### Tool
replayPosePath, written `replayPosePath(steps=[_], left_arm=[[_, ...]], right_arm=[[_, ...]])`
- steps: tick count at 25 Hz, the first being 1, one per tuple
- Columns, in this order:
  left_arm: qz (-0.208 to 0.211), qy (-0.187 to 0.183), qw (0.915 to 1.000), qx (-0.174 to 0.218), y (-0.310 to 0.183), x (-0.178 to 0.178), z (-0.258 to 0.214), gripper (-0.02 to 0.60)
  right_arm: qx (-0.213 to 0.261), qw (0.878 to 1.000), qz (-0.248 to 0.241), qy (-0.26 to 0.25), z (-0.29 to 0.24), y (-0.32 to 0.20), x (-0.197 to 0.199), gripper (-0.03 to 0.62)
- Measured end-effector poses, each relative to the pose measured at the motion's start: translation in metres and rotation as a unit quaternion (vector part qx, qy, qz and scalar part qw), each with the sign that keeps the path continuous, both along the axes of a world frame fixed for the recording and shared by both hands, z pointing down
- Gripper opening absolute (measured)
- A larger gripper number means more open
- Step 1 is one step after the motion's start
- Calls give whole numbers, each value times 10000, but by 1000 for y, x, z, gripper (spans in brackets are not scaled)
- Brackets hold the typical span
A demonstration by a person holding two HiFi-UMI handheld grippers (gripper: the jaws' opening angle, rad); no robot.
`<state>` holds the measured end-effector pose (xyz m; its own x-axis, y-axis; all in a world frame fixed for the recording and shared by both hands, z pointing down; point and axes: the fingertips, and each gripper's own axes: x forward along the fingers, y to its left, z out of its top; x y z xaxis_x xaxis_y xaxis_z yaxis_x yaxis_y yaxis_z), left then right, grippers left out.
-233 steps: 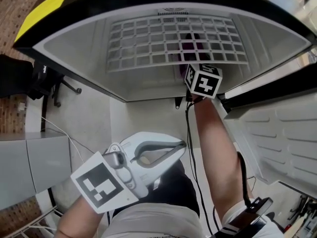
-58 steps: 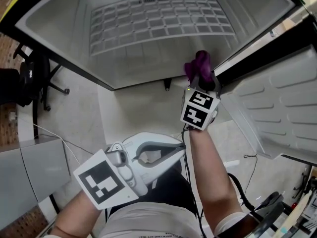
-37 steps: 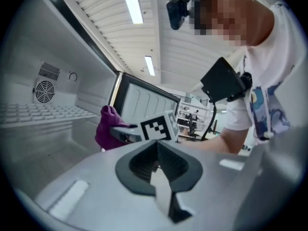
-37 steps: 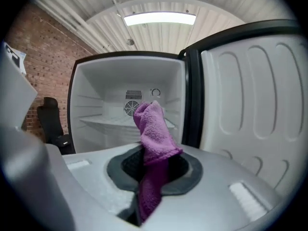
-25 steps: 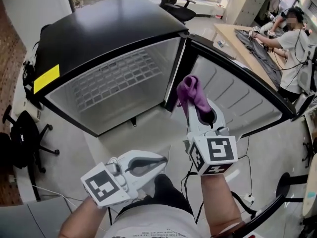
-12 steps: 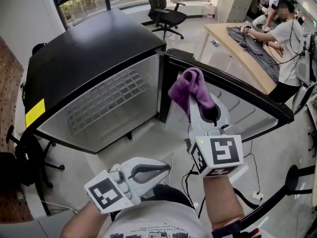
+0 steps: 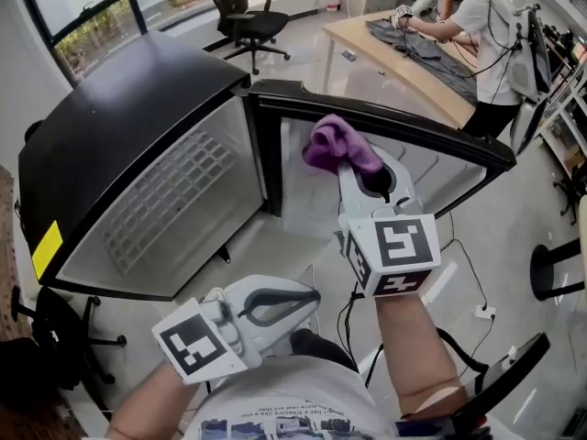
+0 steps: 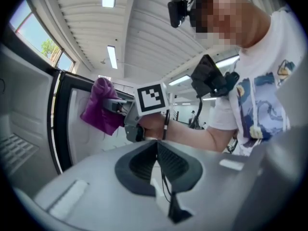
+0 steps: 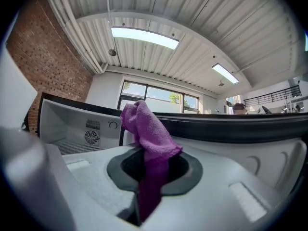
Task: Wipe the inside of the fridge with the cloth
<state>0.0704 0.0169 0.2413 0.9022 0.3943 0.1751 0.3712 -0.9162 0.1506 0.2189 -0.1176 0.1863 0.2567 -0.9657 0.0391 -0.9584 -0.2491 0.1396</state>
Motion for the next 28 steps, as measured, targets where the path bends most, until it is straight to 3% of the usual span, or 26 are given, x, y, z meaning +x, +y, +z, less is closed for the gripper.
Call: replayPosePath(steps=[14, 28], left_arm=[[718, -67, 9974, 24, 26, 14, 0, 6], [1255, -53, 9921, -24, 51, 37, 4, 6]], right_arm=[[-143, 9931, 1159, -138, 6, 78, 69, 55], [-232, 9742, 2246, -2, 3, 165, 130, 55]])
